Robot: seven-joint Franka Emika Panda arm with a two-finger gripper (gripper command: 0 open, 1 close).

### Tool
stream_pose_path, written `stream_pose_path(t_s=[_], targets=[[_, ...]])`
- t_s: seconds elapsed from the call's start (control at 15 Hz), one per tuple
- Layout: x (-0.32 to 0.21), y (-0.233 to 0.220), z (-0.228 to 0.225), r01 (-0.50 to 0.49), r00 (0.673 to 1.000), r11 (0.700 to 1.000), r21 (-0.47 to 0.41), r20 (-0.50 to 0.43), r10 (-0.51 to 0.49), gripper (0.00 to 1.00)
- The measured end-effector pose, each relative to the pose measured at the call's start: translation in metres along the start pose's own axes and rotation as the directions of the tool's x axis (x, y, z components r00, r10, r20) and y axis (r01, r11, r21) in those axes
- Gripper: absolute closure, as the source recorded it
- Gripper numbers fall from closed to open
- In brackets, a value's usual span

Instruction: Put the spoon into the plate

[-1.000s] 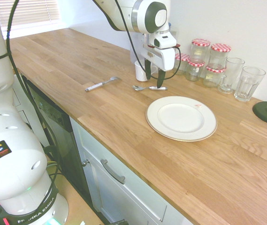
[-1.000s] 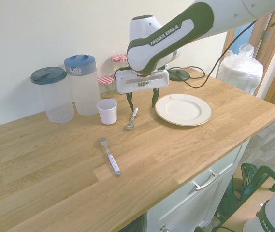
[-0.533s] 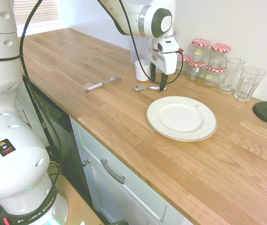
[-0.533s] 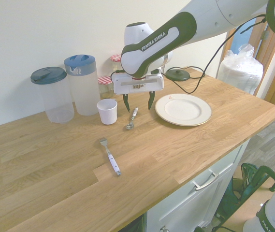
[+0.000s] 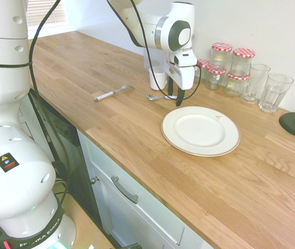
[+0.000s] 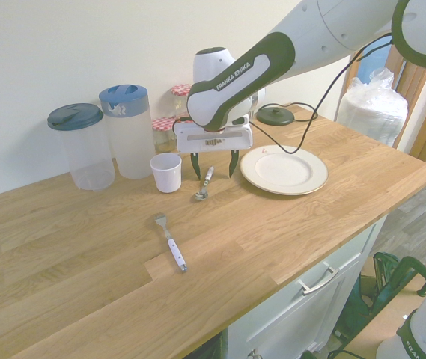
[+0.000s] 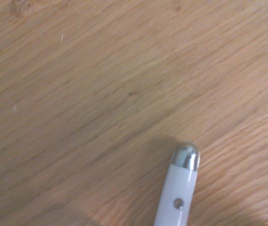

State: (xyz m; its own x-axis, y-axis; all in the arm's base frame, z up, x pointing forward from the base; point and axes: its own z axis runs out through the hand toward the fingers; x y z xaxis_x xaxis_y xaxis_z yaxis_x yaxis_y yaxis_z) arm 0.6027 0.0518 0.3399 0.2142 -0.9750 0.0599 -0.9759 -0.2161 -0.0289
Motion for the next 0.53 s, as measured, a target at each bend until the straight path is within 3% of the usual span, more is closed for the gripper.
stream_pose_path(t_s=[0.07,0.13,0.53], targets=[[-0.0017,-0.0017,-0.0021,0.0,1.0,1.0,0.005,-0.001,0.0,0.0],[-0.0033,-0.003,-0.0038,0.0,1.0,1.0,0.009,-0.001,0.0,1.0],[-0.0102,-0.0056,0.0037,-0.019,1.0,1.0,0.008,0.012,0.019,1.0]])
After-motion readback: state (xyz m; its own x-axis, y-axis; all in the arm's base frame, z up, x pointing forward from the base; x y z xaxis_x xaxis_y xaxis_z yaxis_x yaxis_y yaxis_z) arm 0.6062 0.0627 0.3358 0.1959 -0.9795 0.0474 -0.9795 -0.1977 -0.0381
